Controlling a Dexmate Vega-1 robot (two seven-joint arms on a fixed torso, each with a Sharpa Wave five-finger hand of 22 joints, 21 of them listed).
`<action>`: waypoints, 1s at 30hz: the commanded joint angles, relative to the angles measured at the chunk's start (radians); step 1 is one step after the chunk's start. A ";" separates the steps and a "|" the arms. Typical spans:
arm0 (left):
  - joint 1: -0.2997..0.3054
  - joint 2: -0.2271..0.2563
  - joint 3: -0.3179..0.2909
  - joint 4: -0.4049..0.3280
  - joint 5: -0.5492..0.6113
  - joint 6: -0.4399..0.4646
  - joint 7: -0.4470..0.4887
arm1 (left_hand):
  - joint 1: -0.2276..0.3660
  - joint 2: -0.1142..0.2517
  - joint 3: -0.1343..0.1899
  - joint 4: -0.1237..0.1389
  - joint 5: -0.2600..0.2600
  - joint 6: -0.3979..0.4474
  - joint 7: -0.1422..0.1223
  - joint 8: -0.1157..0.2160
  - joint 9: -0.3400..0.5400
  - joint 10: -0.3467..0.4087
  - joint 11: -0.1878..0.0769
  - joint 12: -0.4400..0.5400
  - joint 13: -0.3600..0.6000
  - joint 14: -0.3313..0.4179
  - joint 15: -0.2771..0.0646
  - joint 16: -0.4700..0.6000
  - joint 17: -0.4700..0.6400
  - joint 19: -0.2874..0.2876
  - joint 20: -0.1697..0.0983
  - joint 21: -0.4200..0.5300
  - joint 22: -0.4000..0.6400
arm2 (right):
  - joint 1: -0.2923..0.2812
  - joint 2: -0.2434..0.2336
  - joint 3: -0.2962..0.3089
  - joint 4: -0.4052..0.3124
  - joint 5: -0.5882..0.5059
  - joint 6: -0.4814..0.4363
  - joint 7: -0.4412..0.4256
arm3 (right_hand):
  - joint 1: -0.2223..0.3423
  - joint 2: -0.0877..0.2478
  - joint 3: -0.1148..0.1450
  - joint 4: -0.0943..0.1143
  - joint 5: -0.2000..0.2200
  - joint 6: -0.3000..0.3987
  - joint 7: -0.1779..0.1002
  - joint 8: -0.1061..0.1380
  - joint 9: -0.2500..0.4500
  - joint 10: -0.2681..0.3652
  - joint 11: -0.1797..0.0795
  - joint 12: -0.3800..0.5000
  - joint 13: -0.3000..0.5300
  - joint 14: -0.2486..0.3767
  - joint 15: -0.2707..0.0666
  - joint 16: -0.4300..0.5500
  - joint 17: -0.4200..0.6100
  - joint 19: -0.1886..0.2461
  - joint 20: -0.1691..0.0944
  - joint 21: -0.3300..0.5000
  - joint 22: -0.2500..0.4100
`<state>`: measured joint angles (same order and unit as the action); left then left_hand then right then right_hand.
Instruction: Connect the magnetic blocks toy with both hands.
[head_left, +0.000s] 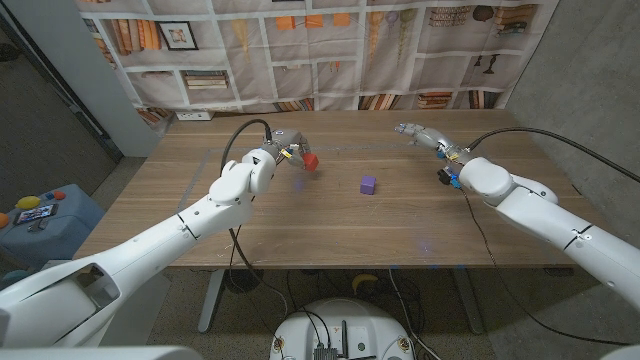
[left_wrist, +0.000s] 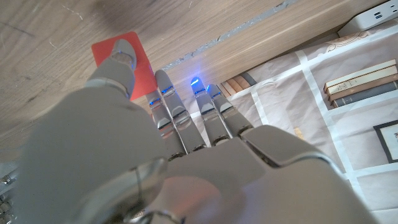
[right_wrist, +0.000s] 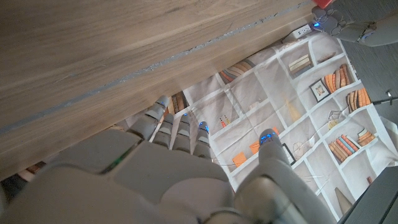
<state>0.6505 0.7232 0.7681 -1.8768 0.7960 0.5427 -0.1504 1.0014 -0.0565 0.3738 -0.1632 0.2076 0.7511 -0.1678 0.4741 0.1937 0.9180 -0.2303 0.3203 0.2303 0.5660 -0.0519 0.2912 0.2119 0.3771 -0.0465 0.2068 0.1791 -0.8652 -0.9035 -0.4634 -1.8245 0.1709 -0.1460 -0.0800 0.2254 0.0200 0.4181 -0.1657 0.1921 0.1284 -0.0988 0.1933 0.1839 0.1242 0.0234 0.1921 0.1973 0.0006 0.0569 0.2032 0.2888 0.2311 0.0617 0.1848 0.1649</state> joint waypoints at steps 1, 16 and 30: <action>0.005 -0.003 0.001 -0.020 -0.021 0.046 -0.001 | 0.005 0.012 -0.006 0.001 0.007 0.081 -0.022 0.008 0.015 0.001 0.004 -0.003 0.004 -0.002 -0.169 -0.001 0.003 -0.005 -0.005 -0.001 0.004 | 0.036 -0.054 -0.051 -0.105 -0.150 -0.137 0.041 | 0.034 -0.014 0.006 -0.015 -0.008 -0.017 -0.007 0.004 0.005 -0.031 0.003 -0.007 0.004 -0.018 0.017 -0.005 -0.002 -0.009 0.018 -0.004 0.004; 0.013 -0.007 0.005 -0.035 -0.050 0.097 0.021 | 0.005 0.018 -0.011 0.001 0.008 0.079 -0.021 0.006 0.015 0.001 0.004 -0.006 0.007 -0.003 -0.169 -0.003 0.004 -0.008 -0.006 -0.001 0.004 | 0.096 -0.119 -0.141 -0.237 -0.349 -0.326 0.188 | 0.108 -0.057 0.015 -0.019 -0.008 -0.054 0.012 0.010 0.013 -0.103 0.013 -0.008 0.011 -0.078 0.057 -0.009 -0.007 -0.071 0.054 -0.009 0.005; 0.010 -0.018 0.016 -0.036 -0.080 0.126 0.048 | 0.007 0.020 -0.016 0.000 0.008 0.084 -0.022 0.006 0.015 0.001 0.004 -0.008 0.009 -0.005 -0.169 -0.004 0.004 -0.012 -0.004 -0.002 0.004 | 0.156 -0.123 -0.232 -0.321 -0.493 -0.459 0.355 | 0.169 -0.080 0.028 -0.015 0.015 -0.118 0.041 0.007 0.025 -0.184 0.050 -0.010 0.021 -0.128 0.093 -0.009 -0.008 -0.114 0.082 -0.008 0.005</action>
<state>0.6643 0.7147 0.7737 -1.9129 0.7372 0.6509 -0.1233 1.0043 -0.0453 0.3599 -0.1606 0.2117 0.7510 -0.1678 0.4750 0.1937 0.9179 -0.2302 0.3135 0.2350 0.5661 -0.0519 0.2912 0.2118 0.3718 -0.0411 0.2068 0.1791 -0.7528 -1.0186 -0.6287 -2.0807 -0.1831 -0.4852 0.1318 0.3794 -0.0603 0.4365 -0.1833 0.2005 0.0243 -0.0555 0.1973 0.2026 -0.0474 0.0664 0.1856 0.2154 -0.1175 0.1458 0.1961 0.2785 0.1296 0.1412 0.1773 0.1649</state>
